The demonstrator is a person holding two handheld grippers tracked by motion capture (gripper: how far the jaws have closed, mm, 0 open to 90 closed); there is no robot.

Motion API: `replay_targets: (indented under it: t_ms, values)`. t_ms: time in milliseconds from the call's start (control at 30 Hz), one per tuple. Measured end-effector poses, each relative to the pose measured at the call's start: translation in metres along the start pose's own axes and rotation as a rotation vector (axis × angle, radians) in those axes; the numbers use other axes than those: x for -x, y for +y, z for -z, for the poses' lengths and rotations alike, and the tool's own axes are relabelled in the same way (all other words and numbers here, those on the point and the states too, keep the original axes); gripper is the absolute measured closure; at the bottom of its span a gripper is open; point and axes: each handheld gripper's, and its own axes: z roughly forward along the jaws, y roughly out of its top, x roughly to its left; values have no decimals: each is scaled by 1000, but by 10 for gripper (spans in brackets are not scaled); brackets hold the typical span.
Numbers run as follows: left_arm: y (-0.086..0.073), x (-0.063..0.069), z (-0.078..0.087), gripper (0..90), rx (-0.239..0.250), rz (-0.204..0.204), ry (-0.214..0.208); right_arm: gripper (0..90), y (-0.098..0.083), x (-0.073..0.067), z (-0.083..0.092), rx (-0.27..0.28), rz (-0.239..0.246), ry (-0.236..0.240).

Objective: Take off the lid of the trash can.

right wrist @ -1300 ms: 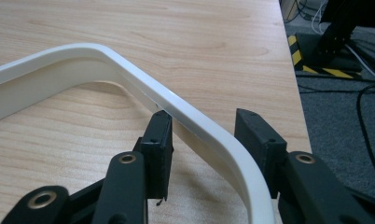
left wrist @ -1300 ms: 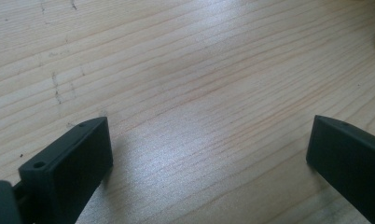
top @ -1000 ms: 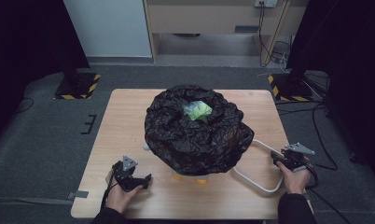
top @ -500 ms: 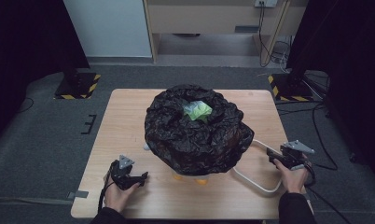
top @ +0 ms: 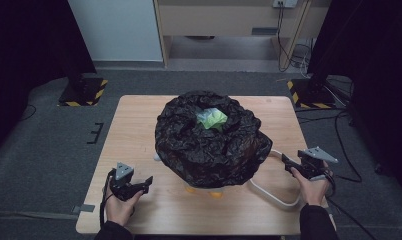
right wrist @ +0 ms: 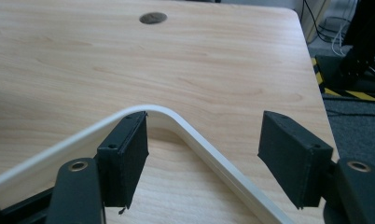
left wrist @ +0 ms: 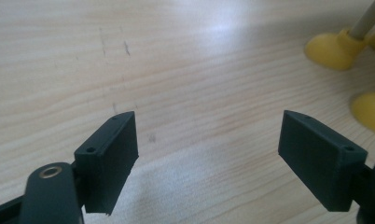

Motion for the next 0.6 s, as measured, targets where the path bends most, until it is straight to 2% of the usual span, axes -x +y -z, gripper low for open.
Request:
replay_targets:
  t_ms: [133, 233, 300, 367, 600]
  values:
    - [6, 0, 7, 189, 40, 4, -2, 310, 8, -6, 6, 30, -1, 15]
    - [11, -2, 14, 187, 76, 33, -21, 312, 14, -8, 14, 59, -9, 24]
    - [13, -2, 15, 187, 80, 35, -23, 313, 15, -8, 16, 72, -11, 28]
    - [17, -2, 20, 186, 106, 45, -29, 313, 19, -11, 20, 99, -17, 40]
    - [31, -2, 37, 186, 181, 43, -36, 316, 33, -22, 32, 136, 0, 60]
